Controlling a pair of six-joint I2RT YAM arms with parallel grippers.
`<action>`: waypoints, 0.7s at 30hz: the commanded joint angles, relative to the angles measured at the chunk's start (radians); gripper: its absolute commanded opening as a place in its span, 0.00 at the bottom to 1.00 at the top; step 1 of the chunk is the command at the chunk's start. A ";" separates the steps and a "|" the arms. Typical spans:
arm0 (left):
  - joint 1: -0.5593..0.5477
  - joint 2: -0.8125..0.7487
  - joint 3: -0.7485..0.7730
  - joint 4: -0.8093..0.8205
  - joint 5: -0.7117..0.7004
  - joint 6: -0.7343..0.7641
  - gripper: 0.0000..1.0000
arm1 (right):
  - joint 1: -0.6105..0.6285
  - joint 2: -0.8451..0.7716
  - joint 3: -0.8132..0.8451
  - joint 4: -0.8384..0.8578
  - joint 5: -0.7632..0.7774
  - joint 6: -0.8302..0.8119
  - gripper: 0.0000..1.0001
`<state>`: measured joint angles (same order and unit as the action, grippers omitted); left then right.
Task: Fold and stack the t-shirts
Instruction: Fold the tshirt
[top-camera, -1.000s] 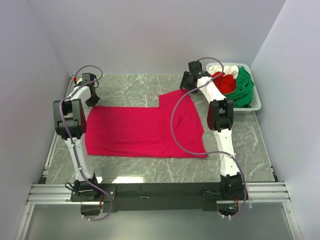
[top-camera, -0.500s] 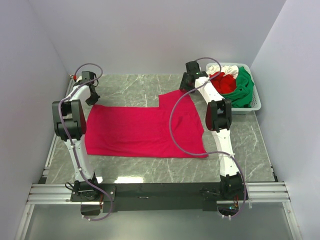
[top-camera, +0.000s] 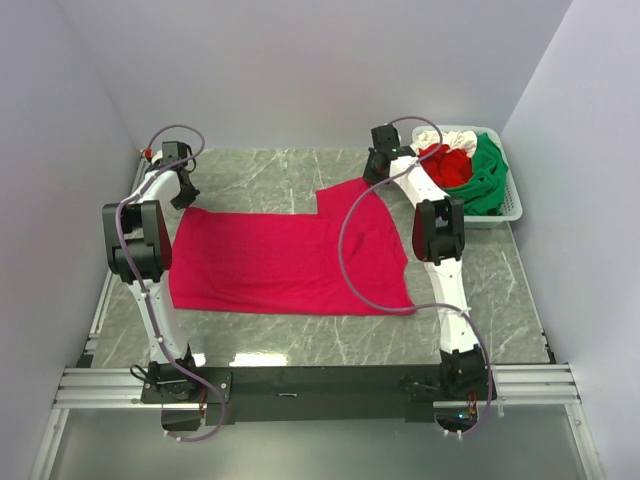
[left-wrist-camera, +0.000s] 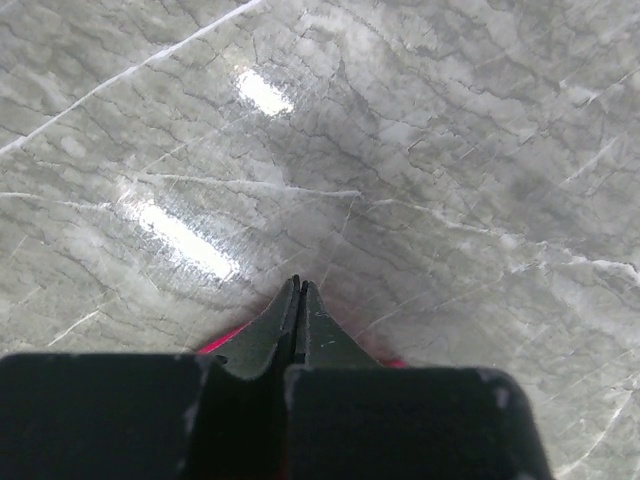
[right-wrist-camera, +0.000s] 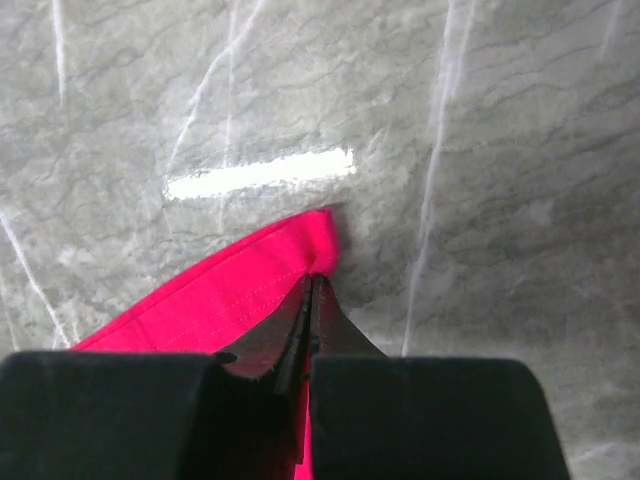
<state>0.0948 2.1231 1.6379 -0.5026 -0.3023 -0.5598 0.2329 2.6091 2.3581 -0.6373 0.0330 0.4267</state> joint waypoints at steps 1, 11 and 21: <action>-0.004 -0.064 -0.018 0.044 0.000 0.020 0.01 | 0.005 -0.092 -0.130 0.096 -0.053 0.004 0.00; -0.004 -0.150 -0.116 0.131 -0.029 0.009 0.01 | 0.005 -0.486 -0.598 0.411 -0.110 0.011 0.00; -0.004 -0.252 -0.255 0.188 -0.037 -0.026 0.01 | 0.006 -0.722 -0.919 0.459 -0.130 -0.012 0.00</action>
<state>0.0948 1.9446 1.4227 -0.3595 -0.3138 -0.5667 0.2333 1.9652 1.5188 -0.2253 -0.0910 0.4267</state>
